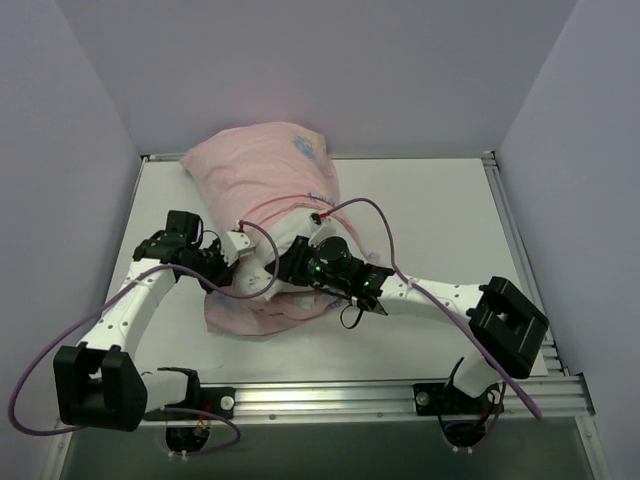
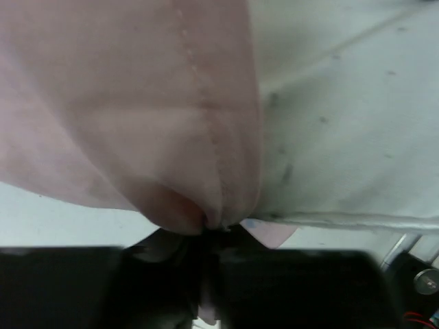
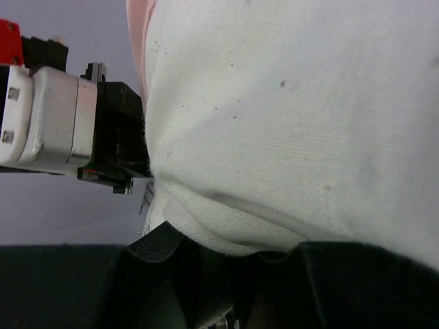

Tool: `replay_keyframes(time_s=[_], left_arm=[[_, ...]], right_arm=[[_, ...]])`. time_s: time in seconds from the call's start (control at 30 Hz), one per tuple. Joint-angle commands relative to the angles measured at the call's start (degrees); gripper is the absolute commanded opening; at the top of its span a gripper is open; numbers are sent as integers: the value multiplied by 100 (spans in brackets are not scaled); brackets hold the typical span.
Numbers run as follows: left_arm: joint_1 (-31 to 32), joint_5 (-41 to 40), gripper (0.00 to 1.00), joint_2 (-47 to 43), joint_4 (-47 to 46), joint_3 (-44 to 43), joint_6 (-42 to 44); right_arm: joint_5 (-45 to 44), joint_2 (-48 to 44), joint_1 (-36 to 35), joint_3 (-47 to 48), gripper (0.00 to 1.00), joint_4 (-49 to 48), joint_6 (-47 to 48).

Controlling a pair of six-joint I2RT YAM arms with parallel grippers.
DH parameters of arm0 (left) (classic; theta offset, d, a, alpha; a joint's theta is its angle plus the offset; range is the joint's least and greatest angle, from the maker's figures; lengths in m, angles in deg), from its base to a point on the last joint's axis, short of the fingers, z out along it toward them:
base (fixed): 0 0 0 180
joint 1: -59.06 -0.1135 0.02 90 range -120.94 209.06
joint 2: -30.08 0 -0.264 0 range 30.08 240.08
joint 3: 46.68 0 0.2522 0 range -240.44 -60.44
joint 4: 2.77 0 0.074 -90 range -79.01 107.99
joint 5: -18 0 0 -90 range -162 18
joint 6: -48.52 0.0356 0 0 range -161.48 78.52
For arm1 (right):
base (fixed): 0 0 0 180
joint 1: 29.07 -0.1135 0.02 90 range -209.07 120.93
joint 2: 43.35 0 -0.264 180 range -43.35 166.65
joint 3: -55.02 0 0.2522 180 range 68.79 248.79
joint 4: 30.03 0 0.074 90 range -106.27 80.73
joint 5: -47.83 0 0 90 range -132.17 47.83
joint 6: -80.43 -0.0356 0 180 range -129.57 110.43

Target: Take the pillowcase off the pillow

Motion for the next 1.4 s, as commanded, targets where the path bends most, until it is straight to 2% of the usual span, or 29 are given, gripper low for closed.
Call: replay_keyframes(time_s=[0.0, 0.13, 0.33, 0.37, 0.43, 0.47, 0.53, 0.6, 0.63, 0.67, 0.7, 0.8, 0.83, 0.87, 0.93, 0.97, 1.0, 1.03, 1.07, 1.1, 1.13, 1.17, 1.23, 1.3, 1.33, 1.37], left_arm=[[-67, 142, 2, 155, -723, -120, -342], [-287, -331, 2, 321, -1364, -173, -729], [-261, -1378, 2, 935, -3182, -208, -1529], [-261, -1814, 2, 1050, -3768, -217, -1809], [-278, -2300, 2, 1496, -4255, -392, -1969], [-296, -2911, 2, 1691, -4684, -506, -2074], [-383, -3512, 2, 2374, -5011, -1041, -2110], [-610, -4066, 2, 2860, -4918, -1550, -2233], [-725, -4112, 2, 3253, -4673, -2023, -2294], [-813, -4104, 2, 3388, -4549, -2140, -2391], [-1101, -3895, 2, 3450, -4530, -2176, -2418], [-1192, -3272, 2, 3110, -4750, -1503, -2234], [-1175, -2643, 2, 2690, -4732, -1239, -2129], [-1175, -2297, 2, 2425, -4671, -706, -1963], [-1227, -1446, 4, 1663, -4452, -271, -1795], [-1262, -1128, 22, 1423, -3912, -69, -1515], [-1315, -759, 36, 1212, -3515, -67, -1278], [-1463, 63, 53, 818, -2536, -111, -710], [-1534, 480, 99, 605, -1987, -181, -391], [-1579, 858, 94, 412, -1477, -417, -31], [-1605, 1175, 94, 44, -541, -593, 269], [-1614, 1657, 94, -116, -148, -795, 672], [-1588, 2195, 94, -110, 781, -1769, 763], [-1292, 2548, 94, 40, 404, -2324, -434], [-984, 2280, 94, 189, -339, -2639, -997], [-494, 1816, 94, 294, -581, -2773, -1638]], right_arm=[[289, -212, 143, 297, 0, -529, 41], [1000, -748, 345, -238, 0, -293, -153], [1248, -2259, 574, -898, 0, 1473, -57], [1327, -2418, 592, -960, 0, 1893, -83], [1380, -2857, 618, -1144, 0, 2386, -92], [1406, -2998, 636, -1206, 0, 2833, -66], [1424, -3429, 741, -1355, 0, 3283, -48], [1459, -3858, 942, -1470, 0, 3969, 31], [1485, -3974, 1013, -1636, 0, 4110, 57], [1477, -4088, 1066, -1733, 0, 4338, 66], [1433, -4237, 1093, -1847, 0, 4384, 66], [1415, -4230, 1084, -2435, 0, 3859, -204], [1467, -4178, 1075, -2568, 0, 3631, -250], [1468, -4081, 1075, -2682, 0, 3411, -259], [1451, -3809, 1075, -2640, 0, 3294, -67], [1450, -3712, 1058, -2543, 0, 3373, 30], [1476, -3546, 1058, -2490, 0, 3391, 127], [1564, -3466, 1023, -2455, 0, 3391, 267], [1626, -3378, 996, -2429, 0, 3391, 312], [1696, -3247, 970, -2402, 0, 3382, 347], [1757, -3176, 926, -2393, 0, 3356, 382], [1836, -3097, 804, -2384, 0, 3382, 478], [1828, -2886, 628, -2332, 0, 3635, 576], [1758, -2771, 330, -2288, 0, 3760, 664], [1767, -2753, 267, -2296, 0, 3778, 655], [1784, -2753, 223, -2314, 0, 3760, 647]])
